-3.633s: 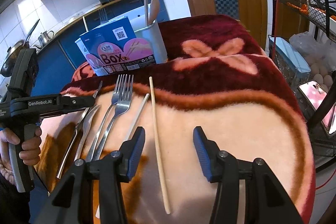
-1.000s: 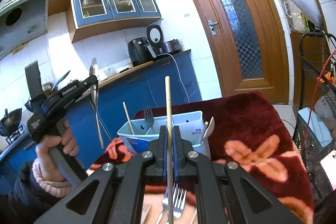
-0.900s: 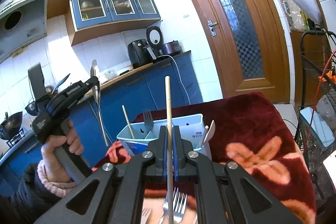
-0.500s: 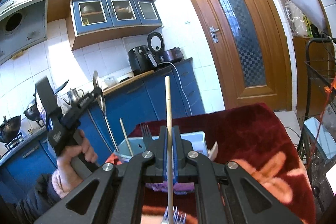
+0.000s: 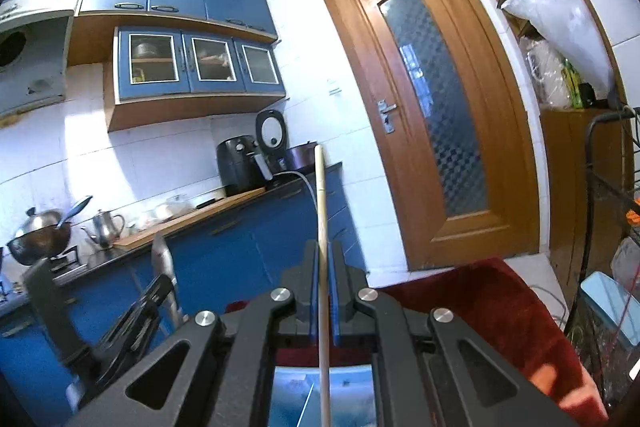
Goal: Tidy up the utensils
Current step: 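Carry the knife and chopstick into the blue holder and open both tools, then move both open tools back down to the utensils on the blanket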
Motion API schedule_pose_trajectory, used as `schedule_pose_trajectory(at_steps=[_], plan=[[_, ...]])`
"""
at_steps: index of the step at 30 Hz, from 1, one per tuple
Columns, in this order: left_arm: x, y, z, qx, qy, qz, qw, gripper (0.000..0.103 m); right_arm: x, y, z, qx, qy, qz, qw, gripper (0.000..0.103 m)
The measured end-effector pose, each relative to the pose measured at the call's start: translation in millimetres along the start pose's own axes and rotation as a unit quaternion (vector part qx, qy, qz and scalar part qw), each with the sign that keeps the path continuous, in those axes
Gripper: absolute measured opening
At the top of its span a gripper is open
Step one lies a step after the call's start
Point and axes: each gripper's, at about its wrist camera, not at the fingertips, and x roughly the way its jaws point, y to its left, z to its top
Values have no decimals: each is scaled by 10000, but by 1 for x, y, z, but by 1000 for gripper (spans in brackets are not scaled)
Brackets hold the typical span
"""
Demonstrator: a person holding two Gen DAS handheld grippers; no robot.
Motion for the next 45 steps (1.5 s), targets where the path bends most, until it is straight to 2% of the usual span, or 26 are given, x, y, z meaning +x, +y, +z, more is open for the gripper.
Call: schedule_pose_trajectory(at_steps=[5, 10, 16, 20, 22, 24, 25, 27, 28, 38, 45], plan=[[-1, 1, -3, 20, 14, -11, 10000, 3, 18, -1, -14, -33, -85, -146, 9999, 6], [-1, 0, -5, 45, 51, -30, 10000, 4, 20, 0, -26, -197, 60, -156, 9997, 6], [-9, -4, -8, 160, 141, -77, 9997, 4, 12, 8, -39, -586, 413, -80, 9974, 7], [-14, -4, -11, 159, 366, -182, 9990, 4, 7, 9, -44, -673, 714, 75, 9951, 7], [-16, -5, -13, 171, 581, -340, 9976, 5, 3, 10, -46, -707, 783, 102, 9944, 18], [-19, -7, -15, 233, 676, -355, 9968, 13, -3, 11, -45, -722, 782, 149, 9942, 28], [-22, -8, -15, 262, 709, -358, 9965, 17, -5, 11, -44, -720, 794, 168, 9941, 29], [-27, -8, -15, 272, 749, -394, 9960, 33, -10, 13, -41, -704, 806, 193, 9941, 29], [-30, -7, -14, 267, 756, -409, 9959, 35, -13, 13, -41, -695, 799, 208, 9942, 30], [-68, -4, -4, 386, 1154, -550, 9910, 37, -51, 18, -24, -501, 622, 328, 9963, 35], [-98, -5, -1, 503, 1471, -648, 9857, 37, -77, 18, -23, -507, 780, 267, 9953, 37]])
